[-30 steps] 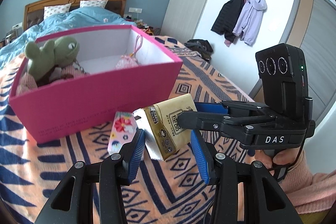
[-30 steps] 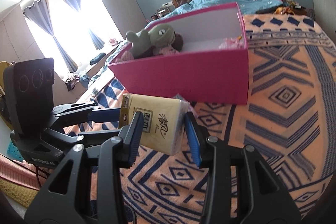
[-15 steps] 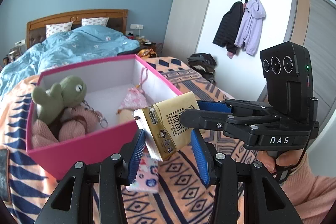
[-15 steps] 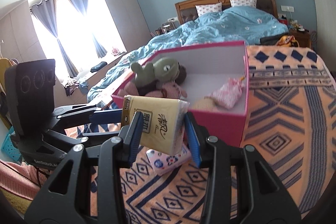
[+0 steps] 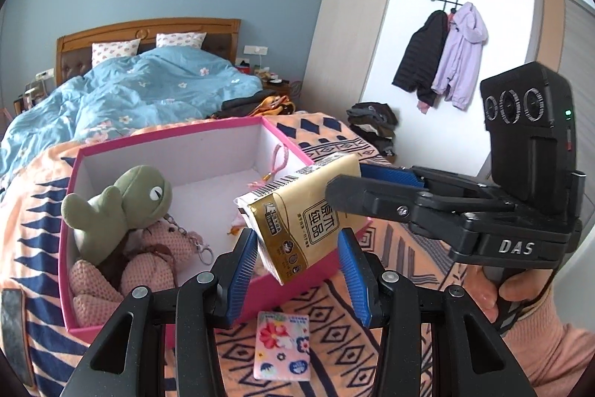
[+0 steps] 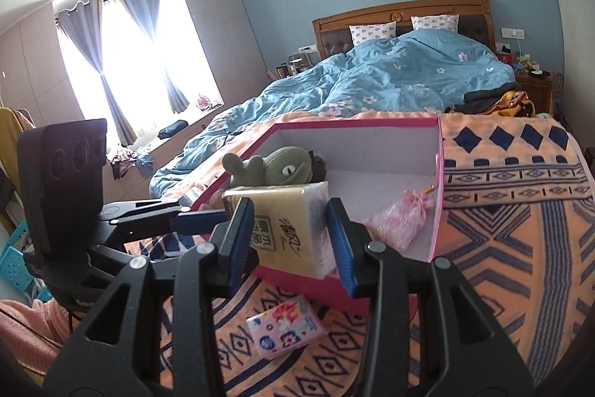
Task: Organize objects
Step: 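Lift the beige tissue pack with the right tool over the box, then open the right tool to drop the beige pack into the box, then move the right tool back to the pink floral tissue pack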
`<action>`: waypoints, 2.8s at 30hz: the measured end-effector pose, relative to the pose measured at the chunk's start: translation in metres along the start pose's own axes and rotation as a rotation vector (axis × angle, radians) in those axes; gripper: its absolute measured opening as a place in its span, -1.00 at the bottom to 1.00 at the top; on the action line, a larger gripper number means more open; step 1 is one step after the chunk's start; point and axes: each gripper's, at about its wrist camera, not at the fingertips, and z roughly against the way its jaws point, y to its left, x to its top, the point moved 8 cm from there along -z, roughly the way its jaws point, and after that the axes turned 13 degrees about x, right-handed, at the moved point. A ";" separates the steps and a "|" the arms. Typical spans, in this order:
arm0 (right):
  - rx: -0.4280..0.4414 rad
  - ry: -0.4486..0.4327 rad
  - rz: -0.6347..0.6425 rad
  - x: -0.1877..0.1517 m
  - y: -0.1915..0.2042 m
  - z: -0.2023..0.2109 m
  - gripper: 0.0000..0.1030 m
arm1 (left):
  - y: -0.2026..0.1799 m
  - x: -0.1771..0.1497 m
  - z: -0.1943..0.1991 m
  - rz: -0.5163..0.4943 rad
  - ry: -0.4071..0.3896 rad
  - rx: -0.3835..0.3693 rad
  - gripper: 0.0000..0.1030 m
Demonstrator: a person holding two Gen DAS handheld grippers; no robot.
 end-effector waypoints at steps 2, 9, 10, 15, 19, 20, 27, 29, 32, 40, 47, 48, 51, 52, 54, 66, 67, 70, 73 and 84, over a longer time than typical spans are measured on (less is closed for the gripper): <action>-0.008 0.002 0.002 0.003 -0.003 -0.003 -0.15 | 0.004 0.000 -0.006 0.010 0.014 -0.005 -0.13; -0.022 0.028 -0.009 0.006 -0.018 -0.019 -0.15 | 0.015 0.005 -0.021 0.021 0.039 0.014 -0.13; -0.022 0.031 -0.014 0.006 -0.020 -0.020 -0.15 | 0.016 0.005 -0.023 0.021 0.040 0.018 -0.13; -0.029 0.059 -0.051 0.004 -0.036 -0.034 -0.15 | 0.020 0.008 -0.033 0.014 0.056 0.037 -0.13; -0.025 0.077 -0.092 0.002 -0.049 -0.044 -0.15 | 0.025 0.009 -0.045 0.018 0.079 0.052 -0.13; -0.025 0.082 -0.101 0.001 -0.051 -0.047 -0.15 | 0.025 0.009 -0.047 0.022 0.084 0.054 -0.13; -0.047 0.117 -0.136 0.001 -0.067 -0.063 -0.15 | 0.031 0.007 -0.067 0.020 0.117 0.085 -0.13; -0.055 0.128 -0.143 0.001 -0.071 -0.067 -0.14 | 0.034 0.007 -0.074 0.025 0.131 0.093 -0.13; -0.072 0.147 -0.154 -0.001 -0.079 -0.075 -0.13 | 0.037 0.005 -0.084 0.023 0.155 0.106 -0.13; -0.130 0.140 -0.161 -0.003 -0.086 -0.077 -0.13 | 0.042 0.000 -0.096 0.005 0.165 0.187 -0.11; -0.119 0.130 -0.143 -0.010 -0.077 -0.066 -0.12 | 0.047 -0.007 -0.090 0.019 0.148 0.169 -0.07; -0.117 0.127 -0.142 -0.011 -0.075 -0.063 -0.09 | 0.047 -0.008 -0.088 0.024 0.145 0.163 -0.03; -0.105 0.118 -0.139 -0.015 -0.070 -0.057 -0.03 | 0.045 -0.009 -0.078 0.027 0.114 0.150 0.12; -0.100 0.111 -0.143 -0.016 -0.069 -0.055 -0.03 | 0.044 -0.009 -0.074 0.026 0.104 0.148 0.15; -0.087 0.102 -0.149 -0.018 -0.066 -0.051 -0.03 | 0.040 -0.009 -0.065 0.020 0.077 0.138 0.18; -0.023 0.052 -0.122 -0.029 -0.032 -0.021 -0.03 | 0.019 -0.022 -0.009 -0.031 -0.029 0.114 0.27; -0.014 0.048 -0.111 -0.031 -0.027 -0.017 -0.03 | 0.017 -0.024 -0.005 -0.033 -0.032 0.110 0.28; 0.018 0.051 -0.085 -0.038 -0.011 -0.010 -0.03 | 0.015 -0.035 0.002 -0.040 -0.033 0.111 0.29; 0.036 0.075 -0.073 -0.050 -0.001 -0.008 -0.02 | 0.011 -0.049 0.006 -0.051 -0.021 0.106 0.29; 0.026 0.225 -0.127 -0.107 -0.012 -0.036 -0.02 | 0.006 -0.114 -0.014 0.022 0.134 0.051 0.29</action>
